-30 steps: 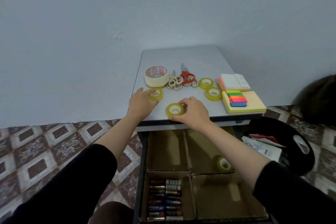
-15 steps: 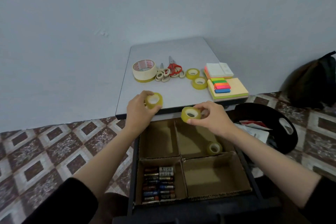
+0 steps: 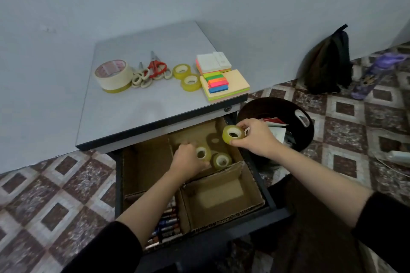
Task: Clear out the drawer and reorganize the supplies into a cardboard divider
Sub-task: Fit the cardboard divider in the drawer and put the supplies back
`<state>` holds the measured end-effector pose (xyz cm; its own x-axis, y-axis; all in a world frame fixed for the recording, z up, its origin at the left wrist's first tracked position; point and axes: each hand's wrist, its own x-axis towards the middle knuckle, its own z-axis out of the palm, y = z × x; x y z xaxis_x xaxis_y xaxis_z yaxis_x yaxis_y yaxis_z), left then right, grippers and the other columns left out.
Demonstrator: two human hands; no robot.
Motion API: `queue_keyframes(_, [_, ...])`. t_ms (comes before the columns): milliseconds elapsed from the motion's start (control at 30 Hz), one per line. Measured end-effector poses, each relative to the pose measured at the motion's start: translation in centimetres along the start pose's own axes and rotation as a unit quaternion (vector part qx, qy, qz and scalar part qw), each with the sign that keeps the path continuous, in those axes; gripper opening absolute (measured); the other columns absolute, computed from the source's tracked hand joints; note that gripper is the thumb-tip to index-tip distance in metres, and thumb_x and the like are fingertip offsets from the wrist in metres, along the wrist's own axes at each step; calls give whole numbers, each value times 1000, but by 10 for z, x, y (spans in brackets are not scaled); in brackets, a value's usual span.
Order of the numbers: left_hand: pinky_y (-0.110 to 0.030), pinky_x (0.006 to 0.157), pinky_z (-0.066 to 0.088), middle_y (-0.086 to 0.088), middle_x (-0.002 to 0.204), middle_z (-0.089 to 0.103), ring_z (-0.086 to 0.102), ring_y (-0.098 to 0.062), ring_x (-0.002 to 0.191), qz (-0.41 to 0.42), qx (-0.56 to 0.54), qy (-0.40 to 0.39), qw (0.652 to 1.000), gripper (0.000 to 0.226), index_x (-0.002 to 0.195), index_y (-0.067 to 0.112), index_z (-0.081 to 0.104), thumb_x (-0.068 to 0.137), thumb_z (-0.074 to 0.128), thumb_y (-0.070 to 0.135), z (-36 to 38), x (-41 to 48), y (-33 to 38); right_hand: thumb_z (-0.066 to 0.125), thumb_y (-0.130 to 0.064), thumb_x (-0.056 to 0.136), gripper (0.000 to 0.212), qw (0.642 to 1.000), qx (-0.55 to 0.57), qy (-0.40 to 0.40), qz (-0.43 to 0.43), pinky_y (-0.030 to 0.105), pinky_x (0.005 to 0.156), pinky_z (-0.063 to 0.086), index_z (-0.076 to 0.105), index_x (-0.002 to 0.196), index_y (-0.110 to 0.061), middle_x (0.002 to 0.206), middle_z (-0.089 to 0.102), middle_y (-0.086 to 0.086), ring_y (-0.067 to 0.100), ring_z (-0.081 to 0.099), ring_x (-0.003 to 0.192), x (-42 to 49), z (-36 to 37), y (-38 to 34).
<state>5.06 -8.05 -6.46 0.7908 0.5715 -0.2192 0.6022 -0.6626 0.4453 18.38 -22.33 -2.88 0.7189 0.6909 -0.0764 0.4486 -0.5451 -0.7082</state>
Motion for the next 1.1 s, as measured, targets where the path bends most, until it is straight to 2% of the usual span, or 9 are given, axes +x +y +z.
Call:
queue_keyframes(133, [-25, 72, 53, -2, 90, 61, 59, -13, 79, -30, -9, -4, 1000, 37, 106, 6, 60, 79, 72, 28, 16, 31, -1, 80, -25, 70, 44, 999, 29, -6, 15, 23, 70, 39, 64, 108, -8, 101, 61, 7, 17, 56, 88, 8, -1, 15])
queue_keyframes(233, [-25, 71, 52, -5, 93, 66, 61, -13, 78, -54, -52, 5, 997, 30, 101, 7, 63, 79, 73, 25, 27, 55, -1, 81, -24, 70, 46, 998, 52, -3, 22, 21, 63, 39, 64, 110, -8, 96, 59, 5, 14, 52, 80, 14, 0, 26])
queue_keyframes(333, [-22, 65, 47, -6, 92, 66, 57, -11, 73, -72, -53, 13, 996, 26, 96, 8, 65, 80, 71, 27, 34, 75, 1, 82, -25, 68, 47, 997, 74, -17, 26, 27, 73, 47, 65, 109, -10, 100, 63, 8, 18, 58, 85, 18, 8, 35])
queue_keyframes(533, [-21, 68, 45, -7, 100, 66, 58, -14, 81, -83, -26, -1, 996, 32, 106, 9, 63, 79, 71, 25, 47, 96, 4, 82, -23, 67, 49, 996, 79, -22, 20, 24, 72, 40, 63, 112, -14, 103, 57, 3, 15, 52, 86, 17, 17, 42])
queue_keyframes(667, [-24, 77, 46, -10, 113, 62, 60, -23, 102, -68, -33, 5, 997, 50, 123, 11, 53, 79, 72, 24, 53, 92, 5, 83, -25, 67, 52, 998, 65, -24, 10, 25, 76, 42, 62, 114, -15, 105, 57, 2, 16, 53, 92, 15, 17, 43])
queue_keyframes(800, [-32, 93, 47, -9, 120, 58, 55, -25, 113, -36, -31, -4, 999, 54, 127, 12, 50, 80, 71, 28, 47, 78, 4, 82, -26, 67, 54, 999, 43, -24, 10, 31, 81, 46, 61, 116, -15, 106, 58, 4, 19, 54, 94, 13, 18, 41])
queue_keyframes(967, [-27, 99, 41, -4, 135, 44, 46, -18, 121, 41, -34, 18, 998, 48, 133, 17, 48, 88, 61, 27, 28, 33, -3, 81, -27, 69, 49, 1000, 8, -23, 4, 24, 70, 38, 64, 113, -13, 105, 62, 6, 15, 53, 81, 11, 15, 35])
queue_keyframes(1033, [-25, 105, 35, -1, 137, 44, 41, -14, 126, 80, -15, 44, 996, 45, 133, 19, 48, 90, 57, 28, 18, 10, -10, 80, -28, 70, 51, 1000, -6, -16, 4, 23, 67, 35, 63, 116, -11, 107, 62, 9, 14, 52, 80, 11, 13, 32])
queue_keyframes(1100, [-23, 111, 20, 2, 145, 37, 29, -13, 135, 92, 15, 70, 993, 47, 137, 21, 43, 92, 54, 30, 10, -12, -22, 79, -27, 73, 60, 1000, -8, -7, 0, 21, 68, 33, 57, 126, -9, 112, 58, 8, 12, 49, 84, 10, 13, 26])
